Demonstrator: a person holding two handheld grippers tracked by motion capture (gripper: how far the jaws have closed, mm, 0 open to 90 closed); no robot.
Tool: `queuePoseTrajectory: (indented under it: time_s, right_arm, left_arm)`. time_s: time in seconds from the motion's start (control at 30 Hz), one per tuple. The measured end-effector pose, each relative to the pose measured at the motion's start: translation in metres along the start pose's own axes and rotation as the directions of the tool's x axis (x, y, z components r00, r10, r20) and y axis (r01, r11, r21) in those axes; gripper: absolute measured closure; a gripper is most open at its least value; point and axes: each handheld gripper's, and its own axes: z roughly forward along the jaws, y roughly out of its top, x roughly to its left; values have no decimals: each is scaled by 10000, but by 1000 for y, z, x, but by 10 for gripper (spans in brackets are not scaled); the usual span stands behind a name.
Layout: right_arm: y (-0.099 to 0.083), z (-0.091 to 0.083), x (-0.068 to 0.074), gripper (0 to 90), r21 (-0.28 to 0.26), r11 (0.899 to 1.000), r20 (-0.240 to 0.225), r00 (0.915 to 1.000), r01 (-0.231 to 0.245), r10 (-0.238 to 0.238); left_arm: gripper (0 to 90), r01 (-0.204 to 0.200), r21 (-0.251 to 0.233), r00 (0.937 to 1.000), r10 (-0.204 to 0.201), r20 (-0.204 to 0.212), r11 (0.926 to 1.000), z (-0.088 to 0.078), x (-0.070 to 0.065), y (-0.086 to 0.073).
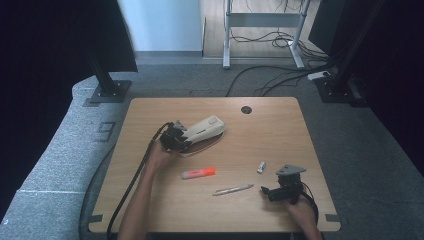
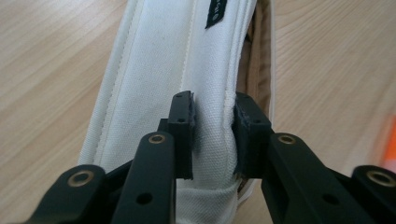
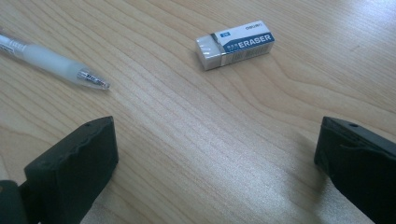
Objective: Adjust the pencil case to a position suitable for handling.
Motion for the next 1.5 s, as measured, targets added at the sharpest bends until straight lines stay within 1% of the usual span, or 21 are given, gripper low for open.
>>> queuePoseTrajectory:
  time_s: [0.1, 0.17, 0.23, 0.3, 0.43, 0.5, 0.57, 0.7, 0.8, 0.93, 1.07, 1.13, 1.3, 1.5]
  right_arm:
    - [0, 0, 0, 0, 2, 10000, -2, 10000, -1, 1]
    - [0, 0, 0, 0, 3, 10000, -3, 10000, -2, 2]
    - [0, 0, 0, 0, 1, 10000, -2, 10000, 2, -2]
    - [0, 0, 0, 0, 0, 10000, 9, 10000, -2, 2]
    - [0, 0, 0, 0, 1, 10000, -1, 10000, -3, 3]
    - [0, 0, 0, 0, 3, 10000, -2, 10000, -5, 5]
    - [0, 0, 0, 0, 4, 10000, -2, 10000, -4, 4]
    - [0, 0, 0, 0, 3, 10000, 1, 10000, -6, 6]
    - [0, 0, 0, 0, 5, 10000, 12, 10000, -8, 8]
    - [0, 0, 0, 0, 7, 10000, -1, 10000, -5, 5]
    - [0, 0, 0, 0, 5, 10000, 2, 10000, -4, 4]
    - [0, 0, 0, 0, 6, 10000, 1, 10000, -3, 3]
    - [0, 0, 0, 0, 8, 10000, 0, 10000, -5, 5]
    - [0, 0, 0, 0, 5, 10000, 13, 10000, -6, 6]
  left_arm:
    - [744, 239, -144, 9996, -237, 137, 9996, -6, -1, -4]
    - [754, 418, -254, 9986, -410, 338, 9988, -11, -1, -6]
    - [760, 684, -326, 9960, -663, 606, 9971, -16, 1, -8]
    - [761, 898, -465, 9932, -859, 786, 9949, -20, 1, -12]
    - [763, 1176, -651, 9897, -1115, 899, 9909, -28, -2, -18]
    - [765, 1270, -718, 9888, -1205, 883, 9893, -31, -4, -21]
    - [766, 1435, -750, 9864, -1365, 914, 9868, -35, -6, -24]
    - [766, 1563, -864, 9849, -1487, 883, 9839, -42, -9, -29]
    - [766, 1643, -913, 9833, -1558, 937, 9822, -47, -13, -34]
    - [765, 1859, -950, 9777, -1745, 1169, 9780, -52, -15, -41]
    - [764, 1953, -911, 9735, -1818, 1385, 9765, -58, -18, -46]
    - [763, 1939, -888, 9731, -1800, 1438, 9770, -61, -20, -49]
    - [763, 2009, -1034, 9712, -1842, 1510, 9741, -67, -23, -56]
    - [763, 2064, -1085, 9715, -1904, 1413, 9724, -73, -23, -60]
